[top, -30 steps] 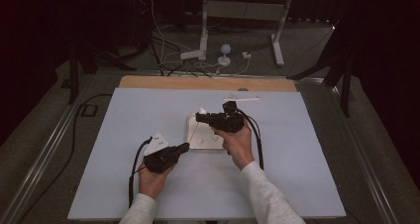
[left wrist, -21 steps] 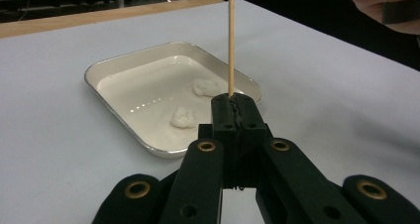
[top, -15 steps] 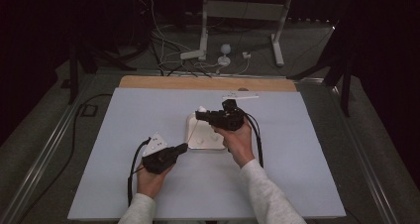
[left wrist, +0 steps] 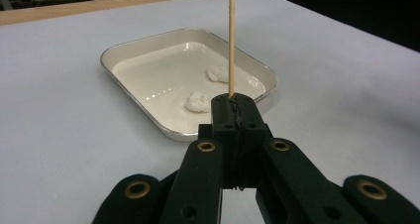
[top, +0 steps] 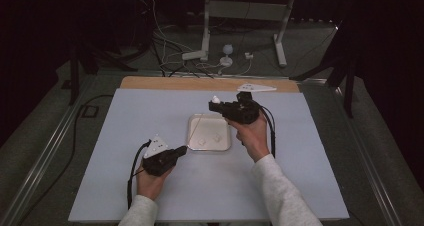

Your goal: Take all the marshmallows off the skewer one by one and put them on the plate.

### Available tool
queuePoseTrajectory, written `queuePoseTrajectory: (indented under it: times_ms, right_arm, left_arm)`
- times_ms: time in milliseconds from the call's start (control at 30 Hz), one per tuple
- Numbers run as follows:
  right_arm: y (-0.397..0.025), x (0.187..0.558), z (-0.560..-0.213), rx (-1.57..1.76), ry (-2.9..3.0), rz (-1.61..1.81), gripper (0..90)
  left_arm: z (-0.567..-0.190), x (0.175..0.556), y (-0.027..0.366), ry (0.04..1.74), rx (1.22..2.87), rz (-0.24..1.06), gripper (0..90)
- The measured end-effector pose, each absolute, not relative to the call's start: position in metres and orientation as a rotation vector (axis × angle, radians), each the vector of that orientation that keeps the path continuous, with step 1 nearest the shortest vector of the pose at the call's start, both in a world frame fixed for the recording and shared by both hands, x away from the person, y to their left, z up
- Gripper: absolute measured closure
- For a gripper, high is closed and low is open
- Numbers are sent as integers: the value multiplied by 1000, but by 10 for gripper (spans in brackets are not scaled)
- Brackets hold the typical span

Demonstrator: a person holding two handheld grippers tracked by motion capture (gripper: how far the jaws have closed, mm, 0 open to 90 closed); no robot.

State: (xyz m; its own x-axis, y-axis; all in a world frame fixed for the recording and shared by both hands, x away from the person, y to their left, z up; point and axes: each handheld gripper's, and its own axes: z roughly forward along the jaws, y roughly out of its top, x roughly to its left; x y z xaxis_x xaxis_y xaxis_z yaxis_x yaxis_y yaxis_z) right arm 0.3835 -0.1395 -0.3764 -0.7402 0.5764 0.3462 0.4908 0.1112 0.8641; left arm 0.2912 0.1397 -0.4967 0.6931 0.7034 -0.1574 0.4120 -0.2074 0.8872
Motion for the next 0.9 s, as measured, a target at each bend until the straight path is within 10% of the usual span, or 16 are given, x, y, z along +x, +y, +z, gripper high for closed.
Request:
queuePoseTrajectory:
  times_ms: [900]
  right_arm:
    - [-129,387,-448,1208,2439,1501,797]
  left_arm:
    - [-492,294,124,827,1840,265,900]
